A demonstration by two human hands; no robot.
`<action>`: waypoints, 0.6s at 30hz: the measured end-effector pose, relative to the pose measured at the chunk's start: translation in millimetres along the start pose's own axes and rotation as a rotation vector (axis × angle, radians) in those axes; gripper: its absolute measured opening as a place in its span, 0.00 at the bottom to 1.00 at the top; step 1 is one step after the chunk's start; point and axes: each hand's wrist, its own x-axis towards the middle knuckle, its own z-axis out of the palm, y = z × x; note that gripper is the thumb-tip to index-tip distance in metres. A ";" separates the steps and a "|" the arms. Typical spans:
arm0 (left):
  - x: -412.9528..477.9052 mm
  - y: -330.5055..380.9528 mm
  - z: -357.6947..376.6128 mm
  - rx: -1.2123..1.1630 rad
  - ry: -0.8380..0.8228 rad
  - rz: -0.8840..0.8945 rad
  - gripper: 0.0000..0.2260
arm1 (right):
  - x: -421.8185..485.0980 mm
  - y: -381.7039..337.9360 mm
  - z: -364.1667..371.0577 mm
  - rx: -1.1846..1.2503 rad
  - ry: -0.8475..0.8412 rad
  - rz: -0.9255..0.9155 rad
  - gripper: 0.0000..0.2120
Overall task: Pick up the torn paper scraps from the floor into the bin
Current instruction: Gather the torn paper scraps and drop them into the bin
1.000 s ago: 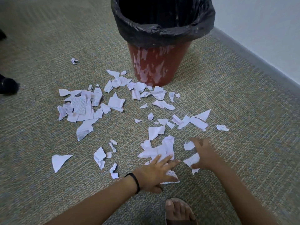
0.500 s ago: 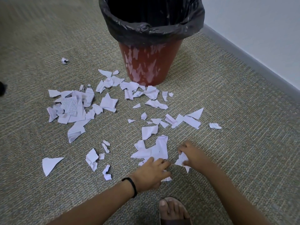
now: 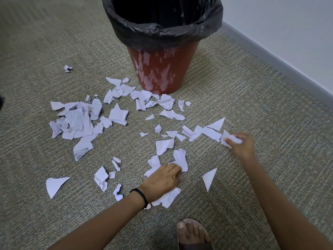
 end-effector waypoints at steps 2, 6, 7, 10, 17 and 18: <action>-2.7 1.5 -1.1 -0.078 -0.080 -0.071 0.10 | 15.4 0.0 -2.9 -0.066 0.014 0.011 0.12; 0.0 3.7 -8.3 -0.212 -0.239 -0.284 0.38 | 28.3 0.0 3.3 -0.282 -0.069 -0.081 0.16; 1.3 2.3 -8.2 -0.210 -0.259 -0.301 0.41 | 28.3 -1.2 5.5 -0.314 -0.070 -0.094 0.17; 7.1 -3.3 -5.9 -0.159 -0.269 -0.313 0.43 | 22.1 -5.4 8.4 -0.323 -0.121 -0.104 0.15; 19.5 -12.0 -10.1 -0.162 -0.283 -0.248 0.33 | 10.1 -33.0 12.7 -0.185 -0.168 -0.206 0.12; 19.8 -13.0 -11.3 -0.150 -0.277 -0.232 0.33 | 15.1 -36.1 15.9 -0.189 -0.186 -0.224 0.12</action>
